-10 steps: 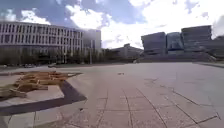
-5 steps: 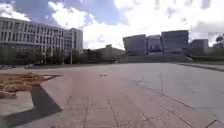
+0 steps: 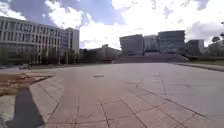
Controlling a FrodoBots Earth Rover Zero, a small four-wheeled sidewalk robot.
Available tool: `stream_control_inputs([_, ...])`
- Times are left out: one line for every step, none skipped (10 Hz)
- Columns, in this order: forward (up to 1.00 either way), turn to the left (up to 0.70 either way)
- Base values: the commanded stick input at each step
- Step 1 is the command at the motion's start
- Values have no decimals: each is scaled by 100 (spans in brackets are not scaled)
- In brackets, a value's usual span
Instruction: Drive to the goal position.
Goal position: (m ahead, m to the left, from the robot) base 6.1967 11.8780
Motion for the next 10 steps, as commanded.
stream_control_inputs([70,35])
stream_control_inputs([70,35])
stream_control_inputs([70,35])
stream_control_inputs([70,35])
stream_control_inputs([70,35])
stream_control_inputs([70,35])
stream_control_inputs([70,23])
stream_control_inputs([70,10])
stream_control_inputs([70,0])
stream_control_inputs([70,0])
